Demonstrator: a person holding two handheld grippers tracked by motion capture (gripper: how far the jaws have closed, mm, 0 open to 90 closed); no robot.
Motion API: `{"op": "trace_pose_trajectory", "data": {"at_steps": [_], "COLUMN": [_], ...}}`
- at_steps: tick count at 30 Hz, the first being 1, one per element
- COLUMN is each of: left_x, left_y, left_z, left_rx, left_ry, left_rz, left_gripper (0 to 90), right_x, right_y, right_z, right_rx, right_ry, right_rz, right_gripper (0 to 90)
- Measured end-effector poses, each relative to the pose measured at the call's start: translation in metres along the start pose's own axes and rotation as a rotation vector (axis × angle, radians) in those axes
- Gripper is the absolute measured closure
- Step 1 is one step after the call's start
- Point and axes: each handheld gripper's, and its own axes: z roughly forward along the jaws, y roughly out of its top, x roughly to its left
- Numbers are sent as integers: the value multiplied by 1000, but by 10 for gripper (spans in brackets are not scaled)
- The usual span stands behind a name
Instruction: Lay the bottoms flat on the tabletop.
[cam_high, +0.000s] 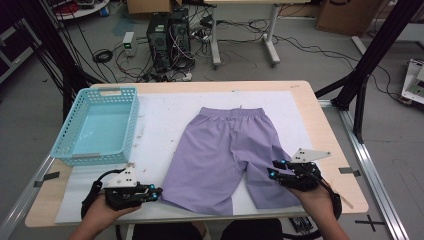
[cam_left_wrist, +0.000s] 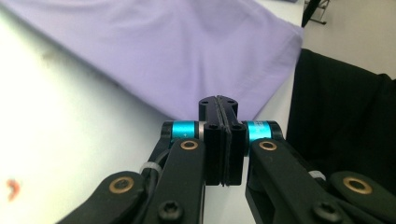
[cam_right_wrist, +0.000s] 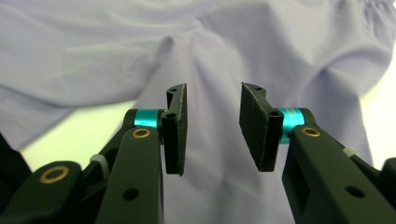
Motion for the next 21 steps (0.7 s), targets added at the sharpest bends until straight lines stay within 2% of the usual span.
{"op": "trace_pose_trajectory", "data": {"at_steps": [2,3,4,5,8,11,13,17,18,20,21], "left_x": [-2,-2,-1,0,6,16,21,30,32,33,33], "left_y": [-4,-4,-2,0,12,26,34,50,54,58,60], "left_z": [3,6,8,9,8,8,10,19,21,25,27], "left_rx": [15,8,15,15,-46,-104,-124,-179,-190,-200,-203], "left_ry": [-3,-7,-2,7,50,100,123,163,168,173,174], "left_rz": [12,15,7,7,-16,-28,-35,-34,-34,-34,-32], "left_gripper": [875,789,652,597,462,438,430,419,419,419,419], "right_x": [-3,-5,-7,-9,-15,-21,-27,-35,-35,-34,-32], "right_y": [-3,-5,-6,-7,-11,-22,-33,-56,-62,-72,-76], "right_z": [-1,-3,-5,-8,-19,-27,-31,-36,-36,-34,-33], "right_rx": [-3,-1,-2,-5,-7,22,47,95,111,153,157], "right_ry": [-15,-20,-24,-32,-66,-109,-138,-154,-151,-132,-135], "right_rz": [15,14,21,23,35,47,65,120,128,137,125], "right_gripper": [633,632,629,629,628,628,617,605,623,747,813]}}
